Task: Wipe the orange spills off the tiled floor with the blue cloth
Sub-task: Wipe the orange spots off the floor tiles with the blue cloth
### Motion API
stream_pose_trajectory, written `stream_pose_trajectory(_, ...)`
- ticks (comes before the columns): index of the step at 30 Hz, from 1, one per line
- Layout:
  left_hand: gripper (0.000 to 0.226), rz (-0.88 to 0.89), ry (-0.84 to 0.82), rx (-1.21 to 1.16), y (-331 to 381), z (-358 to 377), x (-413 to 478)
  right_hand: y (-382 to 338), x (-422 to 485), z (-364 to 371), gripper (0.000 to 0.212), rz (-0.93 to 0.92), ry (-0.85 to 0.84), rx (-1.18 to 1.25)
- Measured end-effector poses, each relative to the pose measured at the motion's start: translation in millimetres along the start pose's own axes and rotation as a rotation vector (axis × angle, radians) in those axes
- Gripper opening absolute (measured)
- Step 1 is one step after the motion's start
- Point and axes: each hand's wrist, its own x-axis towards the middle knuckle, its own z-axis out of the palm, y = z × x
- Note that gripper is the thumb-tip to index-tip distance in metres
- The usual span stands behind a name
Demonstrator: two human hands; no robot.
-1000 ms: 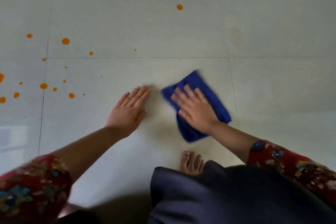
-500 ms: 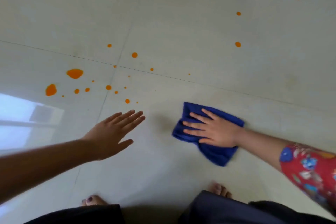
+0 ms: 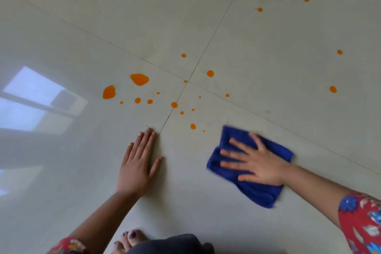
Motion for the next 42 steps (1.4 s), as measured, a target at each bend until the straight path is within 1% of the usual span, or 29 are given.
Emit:
stream_pose_trajectory(2,0.065,0.002,0.022,0.014,2.2,4.5,-0.2,12.2,28.6,-11.7,0.06,0.379,0.036,0.083)
stream_pose_trajectory(4,0.065,0.0,0.029,0.012,1.3,7.3,-0.7,-6.6,73.8,-28.0,0.059,0.637,0.095,0.168)
stream_pose_trajectory(5,0.065,0.006,0.034,0.014,0.6,7.5,-0.6,-23.2,90.4,-30.8,0.059,0.64,0.136,0.177)
stream_pose_trajectory(6,0.065,0.01,0.036,0.016,-0.4,7.7,-0.9,-40.8,98.8,-29.6,0.059,0.556,0.158,0.173)
stream_pose_trajectory(9,0.065,0.02,0.032,0.016,-2.3,8.8,-1.6,-60.9,72.3,-13.3,0.059,0.13,0.112,0.14)
stream_pose_trajectory(10,0.064,0.019,0.034,0.013,-2.5,9.0,-1.6,-53.1,62.1,-10.9,0.058,0.033,0.084,0.139)
stream_pose_trajectory(11,0.064,0.021,0.038,0.013,-2.4,9.2,-1.2,-40.5,57.6,-8.5,0.057,-0.005,0.097,0.126)
stream_pose_trajectory(12,0.064,0.024,0.045,0.015,-2.1,9.4,-0.8,-26.0,60.1,-8.1,0.056,0.029,0.128,0.112)
stream_pose_trajectory(15,0.064,0.033,0.052,0.013,-2.7,10.0,-0.2,1.3,101.8,-27.7,0.055,0.463,0.211,0.167)
stream_pose_trajectory(16,0.063,0.043,0.054,0.011,-2.4,11.3,0.0,-2.2,120.6,-33.3,0.055,0.55,0.259,0.19)
stream_pose_trajectory(17,0.062,0.047,0.064,-0.002,-1.3,13.1,-1.2,-12.1,134.1,-35.7,0.056,0.54,0.275,0.201)
stream_pose_trajectory(18,0.06,0.039,0.089,-0.024,-2.5,13.1,-2.1,-24.7,141.4,-34.2,0.057,0.43,0.261,0.184)
stream_pose_trajectory(21,0.056,-0.047,0.212,-0.089,-16.8,-0.6,2.5,-30.8,117.4,-26.2,0.055,-0.079,0.139,0.113)
stream_pose_trajectory(22,0.055,-0.085,0.257,-0.09,-25.4,-7.9,5.6,-17.5,110.6,-26.9,0.054,-0.155,0.133,0.104)
stream_pose_trajectory(23,0.055,-0.136,0.289,-0.089,-35.7,-12.4,6.8,-3.8,109.9,-25.5,0.053,-0.152,0.144,0.096)
stream_pose_trajectory(24,0.056,-0.193,0.306,-0.09,-44.3,-16.0,9.9,11.4,114.7,-24.8,0.053,-0.052,0.168,0.096)
stream_pose_trajectory(26,0.057,-0.31,0.301,-0.094,-55.7,-16.2,12.4,27.9,135.6,-34.9,0.054,0.304,0.216,0.14)
stream_pose_trajectory(27,0.057,-0.342,0.291,-0.084,-57.5,-14.0,12.9,22.6,151.9,-41.9,0.054,0.433,0.259,0.148)
stream_pose_trajectory(28,0.057,-0.352,0.28,-0.066,-57.1,-12.1,14.6,9.8,169.4,-46.9,0.054,0.488,0.311,0.156)
stream_pose_trajectory(29,0.057,-0.348,0.269,-0.053,-56.5,-10.9,16.5,-7.8,183.7,-50.1,0.055,0.458,0.34,0.16)
stream_pose_trajectory(30,0.057,-0.351,0.262,-0.048,-56.1,-10.3,16.1,-27.5,191.7,-50.3,0.056,0.34,0.333,0.165)
stream_pose_trajectory(32,0.057,-0.357,0.263,-0.041,-55.8,-10.5,13.9,-51.2,184.3,-42.4,0.055,0.019,0.271,0.131)
stream_pose_trajectory(34,0.057,-0.358,0.263,-0.041,-57.5,-11.6,13.3,-39.8,166.4,-39.5,0.053,-0.24,0.191,0.123)
stream_pose_trajectory(35,0.057,-0.359,0.262,-0.045,-57.8,-11.8,13.8,-24.4,163.5,-39.2,0.052,-0.304,0.18,0.122)
stream_pose_trajectory(36,0.057,-0.356,0.256,-0.043,-57.2,-10.8,14.4,-7.3,163.6,-37.9,0.052,-0.298,0.182,0.114)
stream_pose_trajectory(37,0.057,-0.355,0.25,-0.041,-56.5,-10.1,13.4,9.9,167.6,-38.1,0.052,-0.214,0.191,0.107)
stream_pose_trajectory(39,0.058,-0.353,0.253,-0.045,-56.8,-10.4,13.8,30.8,189.8,-48.2,0.052,0.093,0.238,0.123)
stream_pose_trajectory(41,0.058,-0.349,0.254,-0.039,-56.6,-10.2,13.5,15.4,220.5,-60.2,0.054,0.346,0.308,0.155)
stream_pose_trajectory(42,0.058,-0.346,0.255,-0.03,-56.4,-9.1,12.0,-3.2,232.2,-62.0,0.055,0.383,0.331,0.178)
